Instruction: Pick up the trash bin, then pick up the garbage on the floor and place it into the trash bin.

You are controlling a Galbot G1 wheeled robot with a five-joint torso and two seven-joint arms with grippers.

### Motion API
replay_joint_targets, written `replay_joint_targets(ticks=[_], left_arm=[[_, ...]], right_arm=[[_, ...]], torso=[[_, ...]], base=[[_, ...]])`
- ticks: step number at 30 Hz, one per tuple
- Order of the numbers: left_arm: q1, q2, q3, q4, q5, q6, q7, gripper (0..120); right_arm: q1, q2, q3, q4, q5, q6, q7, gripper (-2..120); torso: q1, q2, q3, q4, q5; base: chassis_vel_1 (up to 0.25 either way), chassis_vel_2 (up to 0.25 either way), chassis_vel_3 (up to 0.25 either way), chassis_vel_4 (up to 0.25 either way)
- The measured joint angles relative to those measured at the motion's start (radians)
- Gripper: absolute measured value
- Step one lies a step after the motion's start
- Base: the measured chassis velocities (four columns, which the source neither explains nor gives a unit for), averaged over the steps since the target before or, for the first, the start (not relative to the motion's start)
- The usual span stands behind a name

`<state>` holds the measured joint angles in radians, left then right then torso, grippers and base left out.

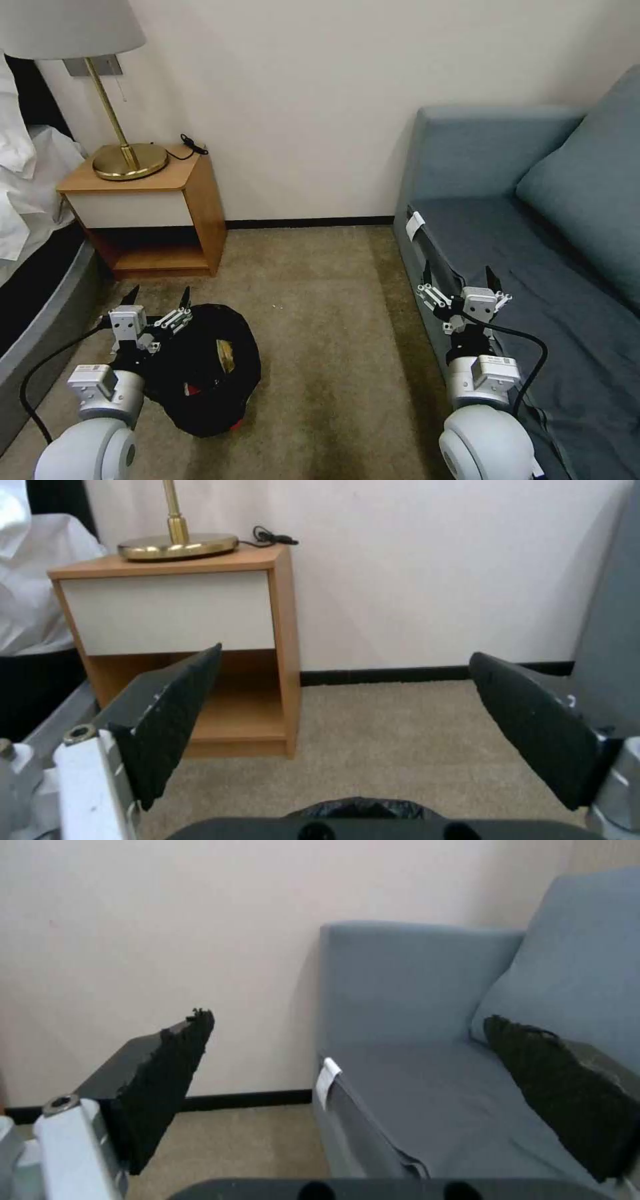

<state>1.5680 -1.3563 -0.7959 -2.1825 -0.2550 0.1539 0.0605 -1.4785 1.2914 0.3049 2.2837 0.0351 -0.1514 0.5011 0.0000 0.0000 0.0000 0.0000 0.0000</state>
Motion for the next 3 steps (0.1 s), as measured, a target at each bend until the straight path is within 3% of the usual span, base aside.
replay_joint_targets(ticks=[3], left_arm=[[0.000,0.000,0.000,0.000,0.000,0.000,0.000,100]], right_arm=[[0.000,0.000,0.000,0.000,0.000,0.000,0.000,100]], torso=[[0.000,0.000,0.000,0.0000,0.0000]], base=[[0.000,0.000,0.000,0.000]])
